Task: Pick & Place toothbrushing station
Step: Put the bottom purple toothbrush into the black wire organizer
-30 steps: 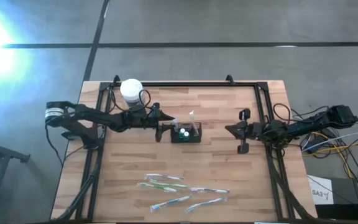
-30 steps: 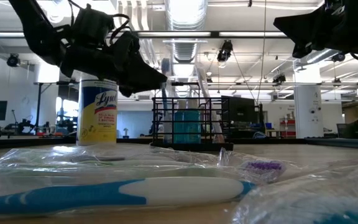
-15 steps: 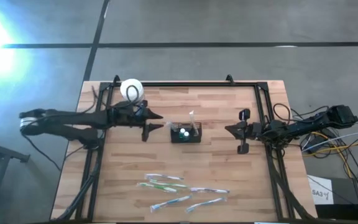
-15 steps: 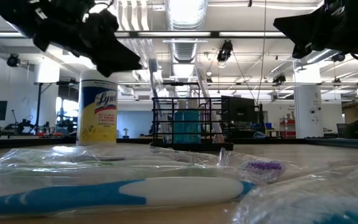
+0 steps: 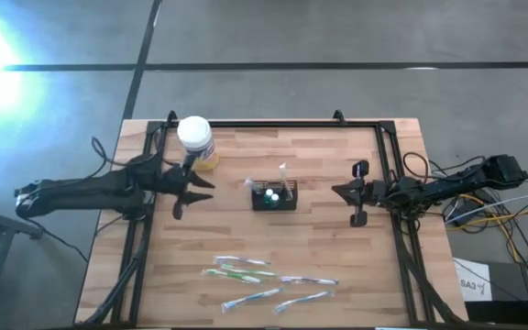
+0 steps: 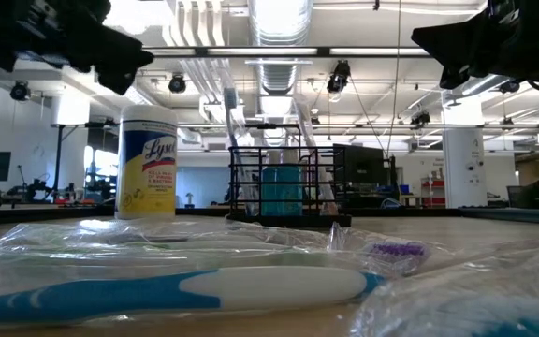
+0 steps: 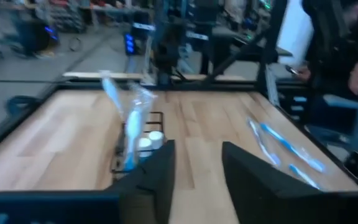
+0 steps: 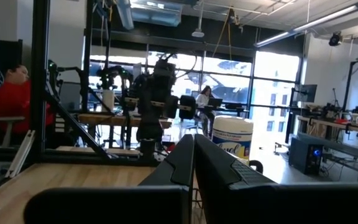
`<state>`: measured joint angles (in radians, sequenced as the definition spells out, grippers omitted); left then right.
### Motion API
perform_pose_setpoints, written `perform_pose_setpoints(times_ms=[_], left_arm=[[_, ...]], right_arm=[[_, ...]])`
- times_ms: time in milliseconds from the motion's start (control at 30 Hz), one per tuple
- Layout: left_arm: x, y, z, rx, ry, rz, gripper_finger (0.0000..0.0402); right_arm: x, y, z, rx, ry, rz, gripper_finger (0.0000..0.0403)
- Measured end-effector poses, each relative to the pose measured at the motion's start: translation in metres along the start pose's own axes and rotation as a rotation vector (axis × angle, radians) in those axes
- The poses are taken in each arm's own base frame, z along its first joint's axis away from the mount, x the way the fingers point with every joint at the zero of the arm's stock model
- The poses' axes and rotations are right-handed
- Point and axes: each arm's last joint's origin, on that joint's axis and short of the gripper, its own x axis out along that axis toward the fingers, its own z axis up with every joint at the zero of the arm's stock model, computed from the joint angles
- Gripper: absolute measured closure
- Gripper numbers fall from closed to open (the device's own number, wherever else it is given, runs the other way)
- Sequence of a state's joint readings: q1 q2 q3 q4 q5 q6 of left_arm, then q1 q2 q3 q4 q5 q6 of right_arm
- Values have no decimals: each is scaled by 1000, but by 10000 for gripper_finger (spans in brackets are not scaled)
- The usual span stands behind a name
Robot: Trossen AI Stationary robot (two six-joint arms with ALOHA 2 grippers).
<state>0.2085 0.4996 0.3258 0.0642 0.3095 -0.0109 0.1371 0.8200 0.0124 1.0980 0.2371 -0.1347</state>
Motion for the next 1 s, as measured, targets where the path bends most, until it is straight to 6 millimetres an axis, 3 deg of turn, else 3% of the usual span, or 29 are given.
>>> perform_pose_setpoints(times_ms=[167,233,1000], left_arm=[[-15,-4,-15,13,-73,13,374],[-19,-5,-19,17,-105,23,392],[-27,-6,-64,8,-153,61,398]], right_arm=[[0,0,0,3,2,0,394],[0,0,0,3,2,0,394],[0,0,-2,-4,18,-6,394]])
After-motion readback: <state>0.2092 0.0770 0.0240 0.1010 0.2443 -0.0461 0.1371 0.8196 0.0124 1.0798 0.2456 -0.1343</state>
